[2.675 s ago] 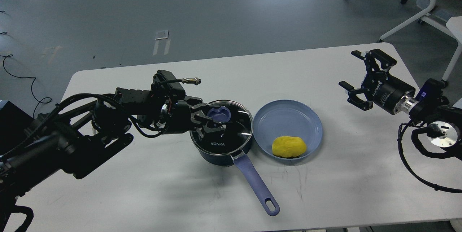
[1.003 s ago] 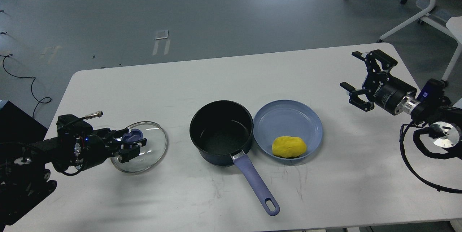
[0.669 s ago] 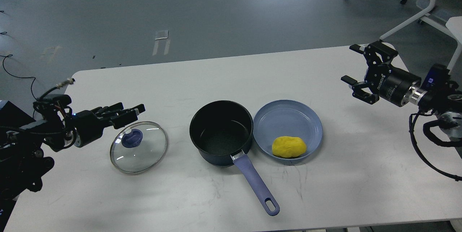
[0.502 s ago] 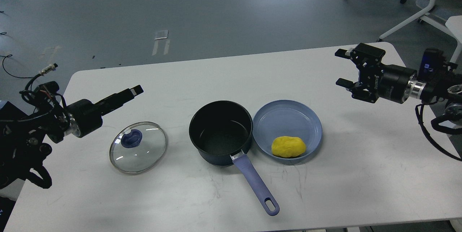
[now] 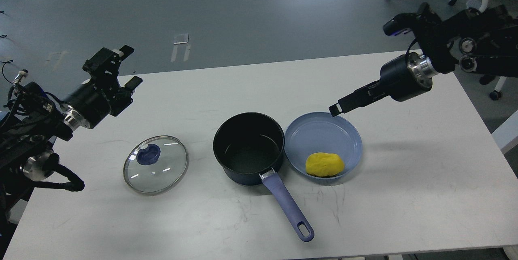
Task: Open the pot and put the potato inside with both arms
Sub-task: 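Move the right gripper down to the yellow potato on the plate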
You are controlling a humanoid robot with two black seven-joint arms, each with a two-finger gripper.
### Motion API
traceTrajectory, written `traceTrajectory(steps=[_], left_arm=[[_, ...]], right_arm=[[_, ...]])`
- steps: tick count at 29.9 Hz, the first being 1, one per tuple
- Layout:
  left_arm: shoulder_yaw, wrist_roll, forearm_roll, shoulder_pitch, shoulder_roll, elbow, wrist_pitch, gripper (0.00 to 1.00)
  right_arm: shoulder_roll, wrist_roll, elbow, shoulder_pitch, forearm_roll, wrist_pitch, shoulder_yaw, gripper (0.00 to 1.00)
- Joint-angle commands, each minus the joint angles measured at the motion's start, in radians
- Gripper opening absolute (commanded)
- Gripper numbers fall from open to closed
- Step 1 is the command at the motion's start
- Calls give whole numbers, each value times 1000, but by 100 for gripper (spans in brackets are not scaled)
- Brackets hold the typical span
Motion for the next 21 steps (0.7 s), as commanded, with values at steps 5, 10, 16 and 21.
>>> traceTrajectory(steps=[5, 10, 16, 21], left_arm=[[0, 0, 0, 5, 11, -27, -38, 98], [0, 0, 0, 10, 11, -27, -40, 98], [0, 0, -2, 10, 6, -27, -40, 98], [0, 0, -2, 11, 1, -27, -40, 98]], right_arm=[[267, 0, -5, 26, -75, -201, -218, 100], [340, 0, -10, 23, -75, -229, -235, 100], [432, 0, -69, -18, -75, -281, -293, 100], [462, 0, -106, -49, -75, -333, -320, 100]])
